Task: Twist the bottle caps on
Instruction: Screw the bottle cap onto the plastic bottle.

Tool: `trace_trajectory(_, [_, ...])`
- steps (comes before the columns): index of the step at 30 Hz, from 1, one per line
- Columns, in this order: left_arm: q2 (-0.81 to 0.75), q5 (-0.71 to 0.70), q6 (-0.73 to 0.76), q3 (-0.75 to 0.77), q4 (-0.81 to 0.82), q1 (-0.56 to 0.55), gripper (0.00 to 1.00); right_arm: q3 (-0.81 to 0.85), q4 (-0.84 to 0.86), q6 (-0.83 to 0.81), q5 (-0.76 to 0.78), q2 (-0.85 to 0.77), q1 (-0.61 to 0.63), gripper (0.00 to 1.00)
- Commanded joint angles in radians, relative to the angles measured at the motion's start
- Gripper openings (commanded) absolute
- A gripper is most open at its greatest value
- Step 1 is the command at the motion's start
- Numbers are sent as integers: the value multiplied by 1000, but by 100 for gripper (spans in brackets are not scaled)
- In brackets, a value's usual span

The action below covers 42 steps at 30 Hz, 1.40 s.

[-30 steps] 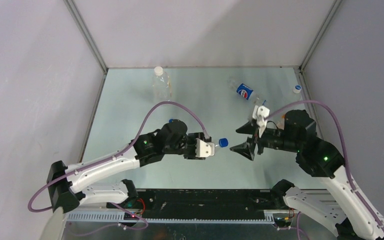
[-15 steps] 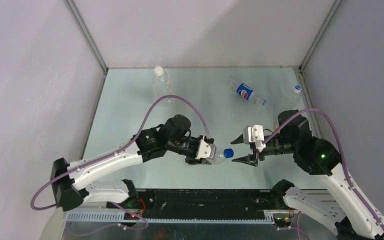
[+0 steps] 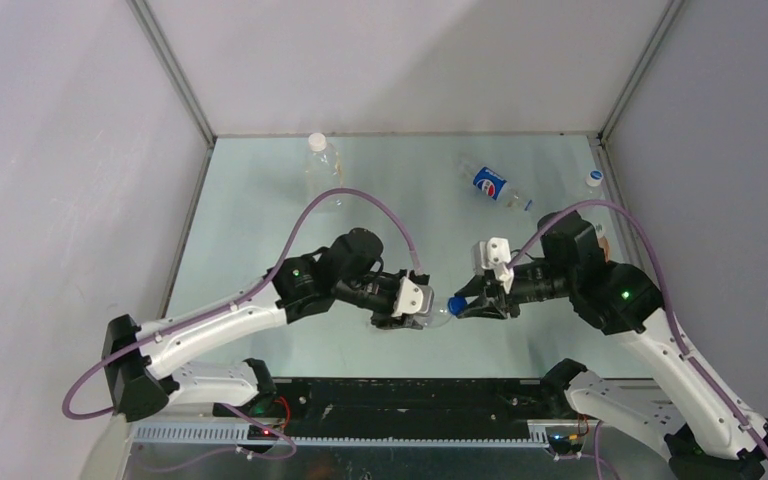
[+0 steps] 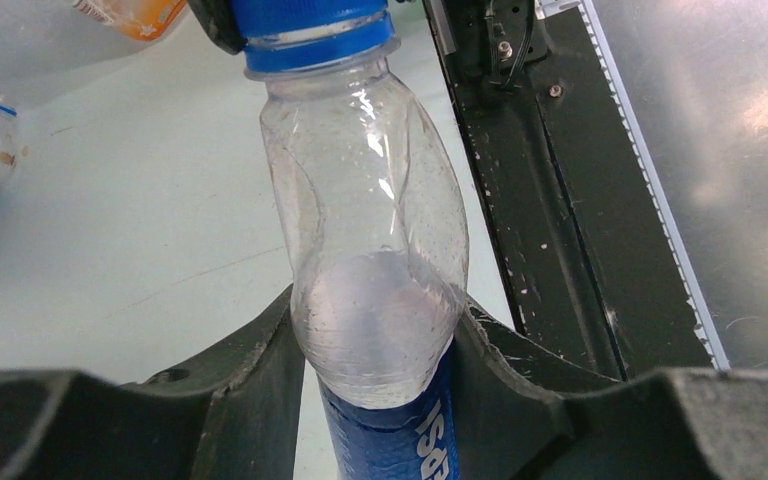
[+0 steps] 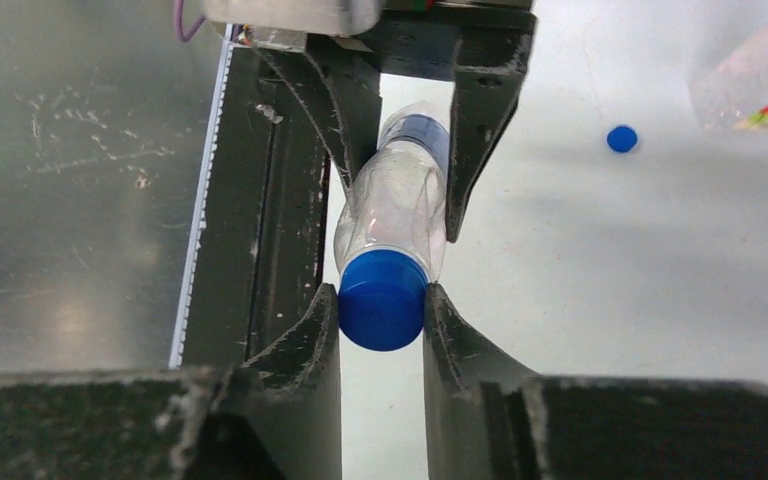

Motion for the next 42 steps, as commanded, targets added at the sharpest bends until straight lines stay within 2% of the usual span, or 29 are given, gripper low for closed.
trace_trajectory(1, [-33, -72, -50, 3, 114, 2, 0, 24, 46, 197, 54, 19, -2, 9])
trace_trajectory(2, [-46, -94, -66, -15, 154, 1, 0, 24, 75, 248, 78, 22, -2, 5])
trace_trajectory(3, [-53, -157, -75, -27, 178, -1, 0, 24, 91, 378, 143, 26, -3, 0])
trace_trajectory(4, [-68, -197, -83, -54, 229, -9, 0, 24, 125, 455, 229, 28, -3, 0])
trace_trajectory(5, [-76, -285, -84, -69, 255, -15, 0, 24, 138, 640, 278, 28, -3, 0])
trace_trajectory(6, [-89, -350, -87, -104, 315, -34, 0, 24, 152, 740, 376, 27, -2, 0])
trace_trajectory(7, [-96, -483, -81, -121, 381, -47, 0, 24, 157, 910, 412, 27, -2, 0])
trace_trajectory(8, [-106, -548, -72, -161, 410, -78, 0, 24, 163, 1066, 458, 29, -2, 0])
trace_trajectory(9, [-111, -682, -47, -182, 504, -97, 0, 24, 162, 1140, 476, 34, -3, 0])
trace_trajectory(10, [-114, -750, -30, -223, 546, -142, 0, 23, 162, 1253, 506, 38, -2, 0])
trace_trajectory(11, [-111, -867, 13, -238, 615, -162, 0, 18, 166, 1298, 517, 41, 5, 0])
trace_trajectory(13, [-70, -992, 72, -255, 675, -220, 0, 0, 189, 1376, 564, 35, 20, 0])
trace_trajectory(15, [-38, -1074, 124, -260, 715, -263, 0, -13, 200, 1401, 636, 22, 32, 0])
trace_trajectory(17, [-28, -1091, 128, -264, 715, -281, 0, -14, 210, 1396, 687, 4, 36, 2])
trace_trajectory(19, [-35, -1074, 112, -274, 697, -276, 0, -14, 234, 1352, 707, -17, 36, 13])
trace_trajectory(21, [-49, -1018, 76, -272, 642, -257, 0, -15, 276, 1246, 672, -38, 35, 28])
trace_trajectory(22, [-54, -950, 63, -269, 591, -247, 0, -14, 287, 1154, 655, -54, 34, 39])
trace_trajectory(23, [-64, -914, 29, -258, 564, -222, 0, -14, 302, 1095, 611, -62, 32, 43])
trace_trajectory(27, [-86, -675, -31, -221, 406, -139, 0, -14, 297, 660, 440, -109, 19, 62])
trace_trajectory(29, [-90, -500, -32, -194, 324, -102, 0, -14, 270, 485, 344, -134, 16, 65])
trace_trajectory(35, [-112, -236, -18, -145, 220, -33, 0, -13, 155, 120, 148, -145, 11, 67])
trace_trajectory(38, [-105, -165, -7, -110, 181, -19, 0, -13, 112, 42, 95, -130, 10, 67])
trace_trajectory(42, [-86, -100, 1, -76, 145, -18, 0, -14, 98, 17, 41, -99, 10, 65])
